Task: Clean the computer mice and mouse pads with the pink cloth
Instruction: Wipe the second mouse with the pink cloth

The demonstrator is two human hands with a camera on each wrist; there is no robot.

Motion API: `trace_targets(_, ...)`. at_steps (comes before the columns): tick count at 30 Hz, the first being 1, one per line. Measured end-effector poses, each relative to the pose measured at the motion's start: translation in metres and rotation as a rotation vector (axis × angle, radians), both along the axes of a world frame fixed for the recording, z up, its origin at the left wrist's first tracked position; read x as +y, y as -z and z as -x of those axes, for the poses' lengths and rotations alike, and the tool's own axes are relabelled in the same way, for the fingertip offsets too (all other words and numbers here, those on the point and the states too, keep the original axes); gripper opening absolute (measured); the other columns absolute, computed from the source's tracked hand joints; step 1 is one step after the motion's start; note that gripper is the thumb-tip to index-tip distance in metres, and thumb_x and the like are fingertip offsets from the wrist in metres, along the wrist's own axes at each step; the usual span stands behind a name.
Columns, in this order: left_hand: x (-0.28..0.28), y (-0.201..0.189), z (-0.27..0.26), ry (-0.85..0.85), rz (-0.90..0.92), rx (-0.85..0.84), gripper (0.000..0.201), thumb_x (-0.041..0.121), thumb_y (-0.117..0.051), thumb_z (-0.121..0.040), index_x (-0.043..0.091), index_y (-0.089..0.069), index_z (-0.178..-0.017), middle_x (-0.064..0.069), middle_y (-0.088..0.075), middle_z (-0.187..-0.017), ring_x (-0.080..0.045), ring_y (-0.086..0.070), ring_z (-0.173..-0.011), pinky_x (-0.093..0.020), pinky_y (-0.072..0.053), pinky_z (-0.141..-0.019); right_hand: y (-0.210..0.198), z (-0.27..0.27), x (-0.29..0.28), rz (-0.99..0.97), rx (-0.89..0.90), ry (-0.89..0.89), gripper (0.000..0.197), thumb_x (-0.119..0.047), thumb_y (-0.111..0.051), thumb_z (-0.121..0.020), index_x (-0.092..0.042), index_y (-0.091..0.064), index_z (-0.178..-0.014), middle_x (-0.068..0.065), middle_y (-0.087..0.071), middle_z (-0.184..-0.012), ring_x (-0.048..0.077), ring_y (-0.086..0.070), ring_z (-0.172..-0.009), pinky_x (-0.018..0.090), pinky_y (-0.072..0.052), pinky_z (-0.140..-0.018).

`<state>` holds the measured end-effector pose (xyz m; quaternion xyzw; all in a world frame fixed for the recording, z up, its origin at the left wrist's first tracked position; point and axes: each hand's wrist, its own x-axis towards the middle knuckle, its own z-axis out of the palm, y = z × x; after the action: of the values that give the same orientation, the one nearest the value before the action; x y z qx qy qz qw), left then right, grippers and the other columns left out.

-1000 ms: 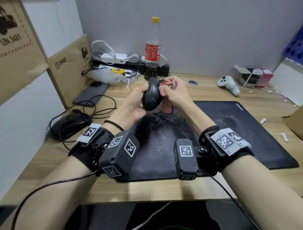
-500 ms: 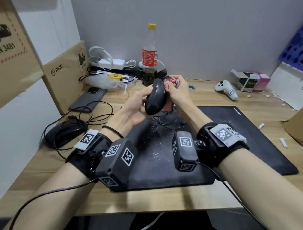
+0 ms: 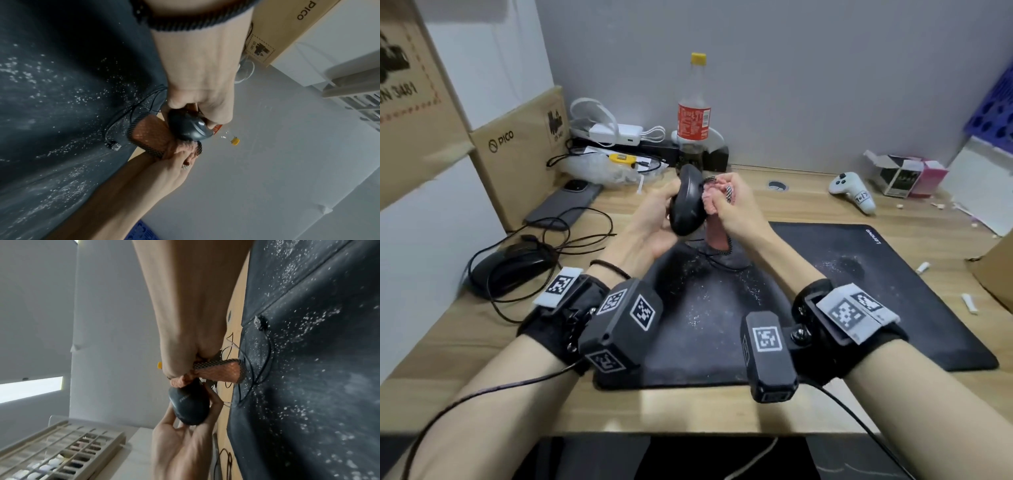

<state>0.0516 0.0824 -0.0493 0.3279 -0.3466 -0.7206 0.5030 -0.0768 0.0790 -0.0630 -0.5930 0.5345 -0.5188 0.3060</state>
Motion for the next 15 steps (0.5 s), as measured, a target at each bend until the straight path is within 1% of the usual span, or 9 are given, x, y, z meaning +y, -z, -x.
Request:
trace_targets(2,0.0,0.001,-0.003,0.021,0.008,-0.021,0.021,0.017,-0.051,-0.094,0.009,-0.063,-0.079,-0.004,-0.068,-0.064,-0.014,-0.066,-0.057,-0.028,-0.056,-0.064,-0.005,0.003,0.007,-0.05,-0.051,-0.069,0.008,-0.003,-0.043,-0.099,-0.007,-0.047,-0.106,-0.003,-0.052,-0.072,0.006,-0.047,-0.062,0.019,-0.043,-0.062)
trace_targets(3,0.001,0.001,-0.004,0.067,0.032,-0.042,0.018,0.019,-0.052,-0.093,0.01,-0.065,-0.084,-0.005,-0.069,-0.072,-0.015,-0.067,-0.064,-0.029,-0.056,-0.068,-0.01,0.007,0.008,-0.062,-0.085,-0.054,0.01,0.0,-0.041,-0.1,-0.004,-0.046,-0.108,-0.001,-0.052,-0.072,0.005,-0.046,-0.059,0.015,-0.041,-0.057)
trace_targets(4,0.003,0.001,-0.004,0.123,0.061,-0.062,0.015,0.02,-0.054,-0.091,0.012,-0.067,-0.088,-0.006,-0.07,-0.082,-0.016,-0.067,-0.072,-0.031,-0.055,-0.075,-0.013,0.012,0.005,-0.056,-0.109,-0.01,0.011,0.001,-0.041,-0.099,-0.005,-0.046,-0.108,0.0,-0.053,-0.074,0.005,-0.047,-0.062,0.015,-0.041,-0.058)
trace_targets(6,0.006,0.0,-0.001,0.176,0.102,-0.081,0.017,0.021,-0.055,-0.09,0.017,-0.07,-0.094,-0.005,-0.069,-0.094,-0.017,-0.067,-0.082,-0.034,-0.051,-0.085,-0.018,0.02,0.002,-0.03,-0.068,0.087,0.012,-0.001,-0.043,-0.098,-0.008,-0.047,-0.107,0.001,-0.055,-0.083,0.01,-0.051,-0.076,0.018,-0.043,-0.069)
trace_targets(8,0.003,-0.001,0.003,0.13,0.101,-0.086,0.018,0.019,-0.052,-0.094,0.016,-0.07,-0.093,-0.005,-0.068,-0.092,-0.016,-0.065,-0.08,-0.032,-0.049,-0.087,-0.018,0.021,0.008,-0.073,-0.035,0.058,0.014,-0.001,-0.043,-0.098,-0.006,-0.047,-0.11,0.001,-0.055,-0.086,0.011,-0.051,-0.08,0.018,-0.043,-0.07)
trace_targets(9,0.0,0.0,0.004,0.092,0.082,-0.096,0.018,0.018,-0.051,-0.094,0.015,-0.068,-0.089,-0.006,-0.067,-0.089,-0.016,-0.064,-0.077,-0.032,-0.049,-0.085,-0.017,0.019,0.013,-0.116,-0.012,-0.008,0.016,-0.001,-0.043,-0.099,-0.003,-0.047,-0.114,0.002,-0.055,-0.085,0.01,-0.052,-0.078,0.017,-0.045,-0.071)
trace_targets(11,-0.005,0.005,0.004,0.068,0.047,-0.108,0.019,0.017,-0.05,-0.095,0.013,-0.065,-0.084,-0.006,-0.066,-0.081,-0.017,-0.061,-0.075,-0.032,-0.048,-0.083,-0.015,0.021,0.019,-0.173,0.061,-0.075,0.023,-0.006,-0.047,-0.099,-0.001,-0.047,-0.121,0.001,-0.058,-0.092,0.011,-0.057,-0.084,0.027,-0.052,-0.083)
trace_targets(13,-0.004,0.01,0.004,0.117,0.067,-0.115,0.021,0.016,-0.049,-0.095,0.015,-0.068,-0.084,-0.004,-0.069,-0.078,-0.017,-0.062,-0.075,-0.031,-0.05,-0.082,-0.017,0.026,0.017,-0.133,0.045,-0.018,0.025,-0.011,-0.055,-0.096,-0.006,-0.049,-0.12,0.002,-0.06,-0.104,0.016,-0.06,-0.099,0.038,-0.052,-0.095)
trace_targets(15,0.002,0.012,0.007,0.175,0.118,-0.13,0.022,0.015,-0.047,-0.096,0.018,-0.068,-0.094,0.0,-0.07,-0.08,-0.012,-0.065,-0.07,-0.025,-0.054,-0.071,-0.022,0.03,0.009,-0.052,-0.006,0.11,0.021,-0.015,-0.063,-0.09,-0.014,-0.055,-0.109,0.005,-0.063,-0.111,0.02,-0.061,-0.107,0.042,-0.051,-0.097)
